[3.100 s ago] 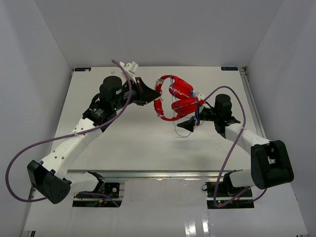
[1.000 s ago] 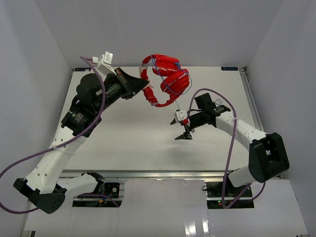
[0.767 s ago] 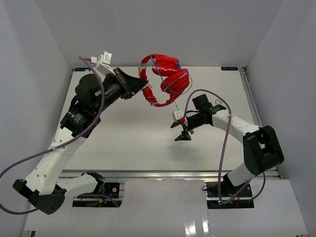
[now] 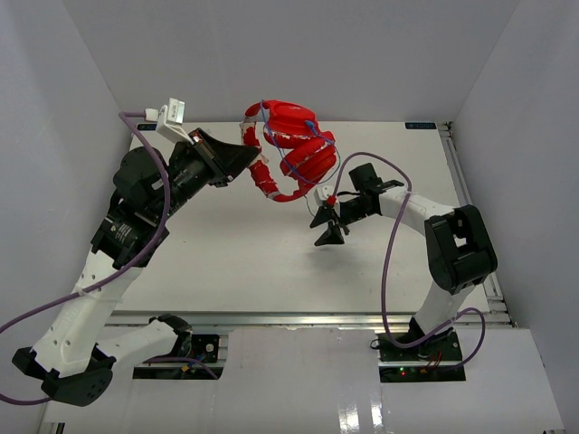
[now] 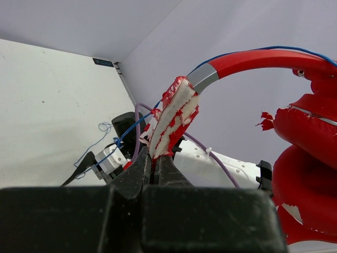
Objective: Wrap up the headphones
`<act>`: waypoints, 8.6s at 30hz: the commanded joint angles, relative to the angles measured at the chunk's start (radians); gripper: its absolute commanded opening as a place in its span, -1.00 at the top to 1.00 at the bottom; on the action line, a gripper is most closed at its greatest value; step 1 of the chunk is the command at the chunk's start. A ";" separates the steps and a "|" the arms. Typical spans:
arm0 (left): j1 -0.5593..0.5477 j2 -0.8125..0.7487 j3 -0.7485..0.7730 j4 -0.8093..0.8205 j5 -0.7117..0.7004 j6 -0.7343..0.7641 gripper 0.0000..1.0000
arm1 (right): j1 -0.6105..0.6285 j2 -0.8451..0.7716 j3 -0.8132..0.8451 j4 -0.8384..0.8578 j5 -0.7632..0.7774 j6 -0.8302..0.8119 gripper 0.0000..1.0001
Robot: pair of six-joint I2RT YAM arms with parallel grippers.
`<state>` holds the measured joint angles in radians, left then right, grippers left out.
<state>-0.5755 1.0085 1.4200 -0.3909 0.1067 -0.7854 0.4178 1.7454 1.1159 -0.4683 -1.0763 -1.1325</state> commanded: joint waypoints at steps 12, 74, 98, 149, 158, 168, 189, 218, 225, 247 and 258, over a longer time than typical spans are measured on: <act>0.000 -0.019 0.019 0.044 -0.060 -0.030 1.00 | -0.005 -0.135 -0.140 0.289 0.142 0.219 0.68; 0.063 0.451 -0.338 0.420 0.027 0.463 1.00 | 0.283 -0.536 0.113 0.165 1.136 -0.053 0.85; 0.060 0.283 -0.503 0.506 0.317 0.504 1.00 | 0.048 -0.379 0.173 0.168 0.715 0.186 0.85; 0.063 0.165 -0.477 0.700 0.327 -0.065 1.00 | -0.275 -0.388 -0.027 0.298 -0.085 0.395 -0.83; 0.063 0.137 -0.459 0.659 0.312 -0.100 1.00 | -0.274 -0.441 -0.168 0.258 -0.065 0.097 -0.90; 0.063 0.105 -0.426 0.618 0.314 -0.138 1.00 | -0.262 -0.449 -0.259 0.359 -0.023 0.046 -0.90; 0.065 0.078 -0.249 0.457 0.303 -0.158 1.00 | -0.168 -0.237 -0.195 0.733 0.232 0.263 -0.92; 0.070 0.039 -0.174 0.382 0.017 -0.284 1.00 | -0.154 -0.363 -0.246 0.636 0.091 0.466 0.85; 0.072 0.042 -0.196 0.383 -0.092 -0.294 1.00 | -0.003 -0.435 -0.203 0.318 0.339 0.249 0.85; 0.229 0.174 -0.335 0.349 -0.254 0.034 1.00 | 0.226 -0.692 0.089 0.110 1.028 0.085 0.85; 0.233 0.256 -0.357 0.343 -0.173 0.150 1.00 | 0.269 -0.629 0.221 0.079 1.018 0.062 0.85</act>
<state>-0.3477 1.2630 1.0554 -0.1057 -0.1289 -0.6808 0.6630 1.0904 1.2829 -0.3799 -0.0761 -1.0415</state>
